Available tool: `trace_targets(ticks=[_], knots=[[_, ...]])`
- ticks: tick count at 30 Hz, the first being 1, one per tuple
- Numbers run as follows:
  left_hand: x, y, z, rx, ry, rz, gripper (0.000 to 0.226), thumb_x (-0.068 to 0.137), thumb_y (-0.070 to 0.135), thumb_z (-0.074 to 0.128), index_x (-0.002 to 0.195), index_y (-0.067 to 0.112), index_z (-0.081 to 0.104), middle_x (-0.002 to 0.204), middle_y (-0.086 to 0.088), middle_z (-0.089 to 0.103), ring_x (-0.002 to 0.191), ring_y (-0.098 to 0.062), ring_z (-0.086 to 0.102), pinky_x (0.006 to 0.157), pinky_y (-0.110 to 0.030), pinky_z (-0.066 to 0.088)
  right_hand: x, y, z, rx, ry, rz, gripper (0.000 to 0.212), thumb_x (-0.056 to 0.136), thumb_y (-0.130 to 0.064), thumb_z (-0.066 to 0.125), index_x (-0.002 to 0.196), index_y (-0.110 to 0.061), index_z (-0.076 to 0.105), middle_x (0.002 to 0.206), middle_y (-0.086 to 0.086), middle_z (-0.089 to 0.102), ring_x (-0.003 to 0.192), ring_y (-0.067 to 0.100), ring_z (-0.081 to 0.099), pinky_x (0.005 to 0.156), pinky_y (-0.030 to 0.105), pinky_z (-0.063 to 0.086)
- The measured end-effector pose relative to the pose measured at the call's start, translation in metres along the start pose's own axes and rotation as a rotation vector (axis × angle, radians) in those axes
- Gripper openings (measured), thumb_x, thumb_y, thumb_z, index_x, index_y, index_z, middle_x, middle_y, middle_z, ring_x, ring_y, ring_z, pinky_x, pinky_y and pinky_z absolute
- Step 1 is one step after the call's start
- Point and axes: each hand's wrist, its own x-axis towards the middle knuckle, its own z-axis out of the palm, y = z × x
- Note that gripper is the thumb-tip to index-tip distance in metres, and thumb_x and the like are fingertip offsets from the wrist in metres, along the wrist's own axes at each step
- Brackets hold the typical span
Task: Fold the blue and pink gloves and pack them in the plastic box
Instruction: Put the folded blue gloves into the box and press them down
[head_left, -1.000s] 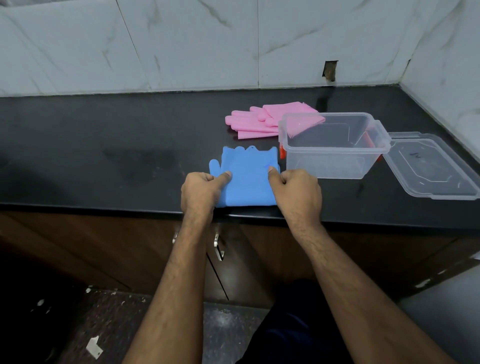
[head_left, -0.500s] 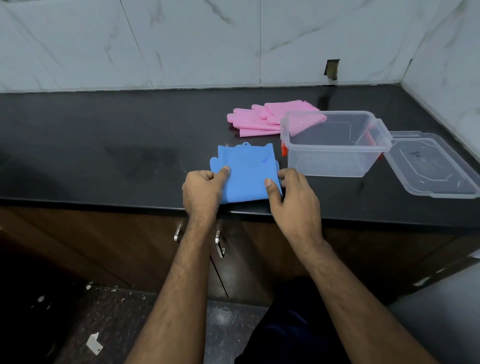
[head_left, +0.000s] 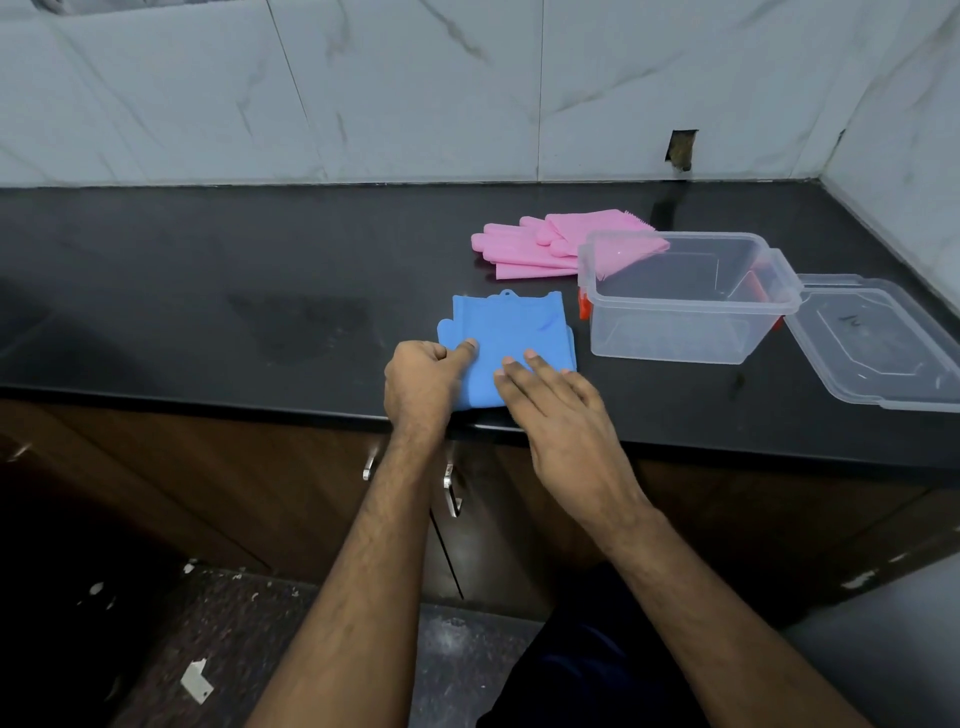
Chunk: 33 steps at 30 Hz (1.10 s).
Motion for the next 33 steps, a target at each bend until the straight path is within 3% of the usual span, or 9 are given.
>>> trace_targets(ticks=[5,8,11,17,21,24,26,29,33], knots=[[0.010,-0.001,-0.001,-0.038,-0.087,-0.037,0.037,0.084,0.039,0.078,0.073,0.008,0.062,0.084,-0.029,0.070,0.068,-0.024,0.060,0.069,-0.053,0.058,0.010,0.001,-0.001,0.101,-0.135,0.038,0.050,0.107,-0.027,0.043,0.155,-0.015,0.038,0.163,0.003,0.034,0.152,0.020,0.028,0.121,0.040,0.026],[0.018,-0.001,-0.003,-0.112,-0.164,-0.110,0.039,0.084,0.032,0.082,0.070,0.009,0.055,0.073,-0.015,0.068,0.065,-0.023,0.064,0.053,-0.032,0.050,0.027,0.006,-0.005,0.064,-0.221,0.016,0.057,0.106,-0.036,0.045,0.158,-0.017,0.031,0.166,0.002,0.028,0.154,0.018,0.023,0.122,0.038,0.019],[0.021,0.001,-0.006,-0.103,-0.237,-0.183,0.036,0.083,0.030,0.085,0.074,0.009,0.057,0.075,-0.008,0.070,0.058,-0.018,0.065,0.046,-0.023,0.048,0.039,0.004,-0.008,-0.092,-0.264,-0.052,0.060,0.105,-0.028,0.050,0.158,-0.013,0.026,0.164,0.010,0.030,0.152,0.027,0.027,0.122,0.043,0.020],[0.006,0.004,-0.020,-0.203,-0.258,-0.222,0.045,0.084,0.026,0.085,0.062,0.007,0.051,0.078,-0.020,0.070,0.062,-0.029,0.071,0.055,-0.038,0.061,0.040,-0.008,-0.018,-0.285,-0.355,-0.204,0.059,0.100,-0.011,0.054,0.151,-0.001,0.028,0.153,0.027,0.040,0.134,0.044,0.050,0.104,0.051,0.048],[-0.027,0.006,-0.029,-0.277,0.055,-0.014,0.043,0.093,0.036,0.072,0.072,-0.002,0.066,0.068,-0.012,0.075,0.065,-0.028,0.077,0.061,-0.044,0.065,0.048,-0.001,-0.038,-0.200,-0.335,-0.221,0.044,0.093,-0.006,0.053,0.135,-0.014,0.043,0.121,0.007,0.060,0.099,0.030,0.066,0.066,0.042,0.053],[-0.054,0.007,-0.036,-0.330,0.302,0.084,0.042,0.101,0.043,0.058,0.078,0.009,0.066,0.061,0.001,0.071,0.057,-0.017,0.072,0.049,-0.034,0.059,0.059,0.001,-0.060,-0.116,-0.295,-0.124,0.039,0.092,-0.011,0.053,0.129,-0.023,0.050,0.116,0.000,0.067,0.090,0.029,0.068,0.066,0.039,0.050],[-0.061,0.007,-0.037,-0.439,0.117,-0.133,0.061,0.102,0.058,0.048,0.087,0.002,0.064,0.062,-0.003,0.068,0.055,-0.021,0.069,0.043,-0.032,0.054,0.068,0.002,-0.075,-0.077,-0.247,-0.087,0.036,0.094,-0.014,0.052,0.128,-0.025,0.052,0.112,0.001,0.069,0.090,0.031,0.068,0.066,0.037,0.045],[-0.065,0.019,-0.043,-0.761,-0.532,-0.545,0.108,0.089,0.086,0.017,0.113,-0.008,0.063,0.095,-0.022,0.077,0.076,-0.029,0.078,0.049,-0.031,0.060,0.084,0.004,-0.102,-0.013,-0.259,-0.095,0.023,0.094,-0.014,0.049,0.115,-0.023,0.053,0.103,0.002,0.068,0.091,0.032,0.065,0.068,0.038,0.046],[-0.064,0.035,-0.047,-1.364,-0.723,-0.646,0.129,0.077,0.097,0.024,0.140,-0.013,0.048,0.135,-0.038,0.058,0.125,-0.049,0.061,0.098,-0.054,0.055,0.096,0.007,-0.141,0.107,-0.371,-0.231,0.019,0.093,-0.013,0.051,0.107,-0.023,0.059,0.093,-0.001,0.070,0.086,0.023,0.063,0.073,0.039,0.050]])
